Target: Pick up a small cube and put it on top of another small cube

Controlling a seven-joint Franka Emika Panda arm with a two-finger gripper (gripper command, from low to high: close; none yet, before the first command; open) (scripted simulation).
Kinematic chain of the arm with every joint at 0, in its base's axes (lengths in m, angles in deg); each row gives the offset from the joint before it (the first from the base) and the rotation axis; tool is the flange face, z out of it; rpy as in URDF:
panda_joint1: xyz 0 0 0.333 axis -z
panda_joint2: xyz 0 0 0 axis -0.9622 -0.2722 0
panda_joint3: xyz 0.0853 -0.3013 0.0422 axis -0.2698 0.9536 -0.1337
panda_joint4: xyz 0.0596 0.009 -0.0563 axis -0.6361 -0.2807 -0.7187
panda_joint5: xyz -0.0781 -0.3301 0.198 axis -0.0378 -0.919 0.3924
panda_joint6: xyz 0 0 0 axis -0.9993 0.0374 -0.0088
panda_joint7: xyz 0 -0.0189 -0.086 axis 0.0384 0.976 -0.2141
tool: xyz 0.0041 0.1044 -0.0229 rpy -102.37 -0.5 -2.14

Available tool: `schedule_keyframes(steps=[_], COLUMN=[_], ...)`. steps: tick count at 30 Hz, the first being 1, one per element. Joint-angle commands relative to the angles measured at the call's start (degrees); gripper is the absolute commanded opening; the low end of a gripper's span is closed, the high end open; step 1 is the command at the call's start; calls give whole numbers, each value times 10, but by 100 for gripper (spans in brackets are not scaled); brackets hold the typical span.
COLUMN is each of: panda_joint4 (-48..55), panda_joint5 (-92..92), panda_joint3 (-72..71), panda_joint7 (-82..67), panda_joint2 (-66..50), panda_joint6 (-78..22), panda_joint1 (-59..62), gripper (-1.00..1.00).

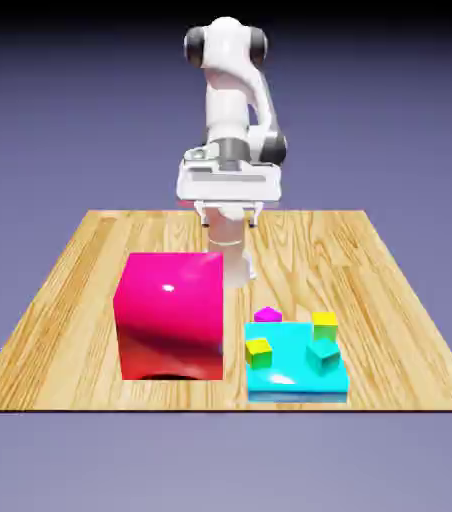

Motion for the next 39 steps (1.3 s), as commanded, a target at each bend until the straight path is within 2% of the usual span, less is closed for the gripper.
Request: schedule_keyframes(steps=[1, 39], panda_joint4=[-2, -60], panda_joint5=[20, 797], panda_joint3=[-21, -810], panda_joint7=[23, 914], panda_joint2=[11, 436], panda_joint6=[-17, -652], panda_joint1=[9, 359], gripper=[0, 0])
